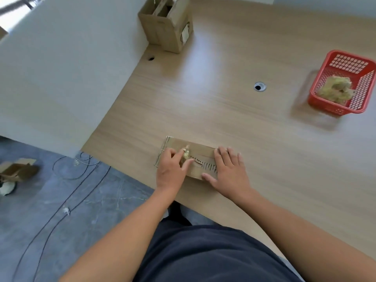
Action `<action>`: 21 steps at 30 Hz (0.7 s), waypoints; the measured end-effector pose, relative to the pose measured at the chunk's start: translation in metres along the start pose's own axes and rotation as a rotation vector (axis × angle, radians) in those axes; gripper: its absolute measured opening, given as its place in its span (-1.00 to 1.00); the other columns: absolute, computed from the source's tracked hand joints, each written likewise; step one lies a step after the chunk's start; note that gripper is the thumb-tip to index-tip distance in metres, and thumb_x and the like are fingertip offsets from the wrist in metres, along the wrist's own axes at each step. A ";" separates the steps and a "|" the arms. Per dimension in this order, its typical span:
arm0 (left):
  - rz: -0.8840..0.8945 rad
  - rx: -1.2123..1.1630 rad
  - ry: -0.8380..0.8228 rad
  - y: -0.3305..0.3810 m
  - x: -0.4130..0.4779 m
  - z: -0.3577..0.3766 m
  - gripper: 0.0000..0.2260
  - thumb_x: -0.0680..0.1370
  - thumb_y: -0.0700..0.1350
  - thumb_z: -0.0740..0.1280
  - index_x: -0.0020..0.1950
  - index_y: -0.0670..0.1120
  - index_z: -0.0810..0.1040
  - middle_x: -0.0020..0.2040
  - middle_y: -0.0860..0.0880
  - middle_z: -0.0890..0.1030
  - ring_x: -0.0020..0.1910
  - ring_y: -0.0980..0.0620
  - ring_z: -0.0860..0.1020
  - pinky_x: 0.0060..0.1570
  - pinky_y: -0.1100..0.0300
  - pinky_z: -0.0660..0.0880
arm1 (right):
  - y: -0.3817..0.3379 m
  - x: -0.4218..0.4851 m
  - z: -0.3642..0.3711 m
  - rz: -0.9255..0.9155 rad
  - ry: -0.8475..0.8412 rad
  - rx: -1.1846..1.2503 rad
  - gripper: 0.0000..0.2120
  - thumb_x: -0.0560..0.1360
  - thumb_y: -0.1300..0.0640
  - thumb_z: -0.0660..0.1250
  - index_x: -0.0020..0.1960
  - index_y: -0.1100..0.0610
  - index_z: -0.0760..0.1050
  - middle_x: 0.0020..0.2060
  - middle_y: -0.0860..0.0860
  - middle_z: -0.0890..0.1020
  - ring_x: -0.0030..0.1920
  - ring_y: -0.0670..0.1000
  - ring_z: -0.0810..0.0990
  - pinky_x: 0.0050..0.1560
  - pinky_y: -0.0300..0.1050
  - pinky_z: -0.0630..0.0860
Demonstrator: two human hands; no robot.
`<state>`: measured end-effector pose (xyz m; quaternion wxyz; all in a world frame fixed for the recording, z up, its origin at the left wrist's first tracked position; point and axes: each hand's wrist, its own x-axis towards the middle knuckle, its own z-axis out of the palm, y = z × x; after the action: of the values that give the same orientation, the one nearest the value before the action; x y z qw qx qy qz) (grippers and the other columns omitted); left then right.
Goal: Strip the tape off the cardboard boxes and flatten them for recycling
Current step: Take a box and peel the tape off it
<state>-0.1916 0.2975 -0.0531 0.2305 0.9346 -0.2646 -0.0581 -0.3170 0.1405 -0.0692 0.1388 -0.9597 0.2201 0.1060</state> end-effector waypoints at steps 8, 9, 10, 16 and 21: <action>0.064 0.035 0.076 0.001 -0.002 0.001 -0.78 0.66 -0.08 0.29 0.23 -0.12 0.61 -0.02 -0.12 0.61 -0.04 -0.15 0.51 -0.04 -0.02 0.51 | -0.003 0.005 -0.010 -0.016 -0.058 -0.028 -0.28 0.53 -0.47 0.02 0.59 -0.31 -0.16 0.61 0.09 0.00 0.61 0.25 -0.07 0.52 0.48 -0.05; 0.056 0.043 0.083 -0.002 0.000 0.000 -0.74 0.66 -0.01 0.29 0.21 -0.12 0.63 0.02 -0.13 0.58 -0.03 -0.15 0.49 -0.05 -0.02 0.51 | -0.006 0.004 -0.010 -0.010 -0.071 -0.047 -0.28 0.53 -0.48 -0.02 0.59 -0.32 -0.19 0.61 0.09 -0.03 0.61 0.25 -0.10 0.51 0.49 -0.06; 0.031 0.041 0.073 -0.005 0.002 -0.002 -0.70 0.64 0.06 0.32 0.21 -0.12 0.65 0.07 -0.14 0.54 0.00 -0.15 0.47 -0.05 -0.01 0.51 | -0.009 0.004 -0.010 0.001 -0.084 -0.059 -0.27 0.52 -0.49 -0.06 0.59 -0.31 -0.20 0.62 0.09 -0.06 0.61 0.26 -0.13 0.50 0.50 -0.08; 0.036 0.019 -0.079 -0.018 0.017 -0.017 -0.67 0.63 -0.02 0.37 0.35 -0.12 0.57 0.08 -0.10 0.60 0.11 -0.13 0.52 0.07 0.07 0.48 | -0.029 0.007 -0.005 0.132 -0.107 -0.053 -0.19 0.47 -0.55 -0.11 0.62 -0.25 -0.13 0.65 0.17 -0.09 0.62 0.30 -0.22 0.50 0.51 -0.10; 0.166 -0.020 -0.072 -0.028 0.021 -0.024 -0.76 0.64 -0.16 0.27 0.31 -0.07 0.52 -0.08 -0.10 0.59 -0.07 -0.16 0.50 -0.11 -0.05 0.52 | -0.046 0.013 0.002 0.224 -0.084 -0.038 -0.18 0.45 -0.57 -0.09 0.61 -0.21 -0.04 0.63 0.24 -0.07 0.60 0.38 -0.23 0.48 0.52 -0.13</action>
<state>-0.1552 0.3169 -0.0443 0.2342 0.9043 -0.3489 -0.0751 -0.2851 0.1764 -0.0642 0.1169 -0.9263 0.3180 0.1649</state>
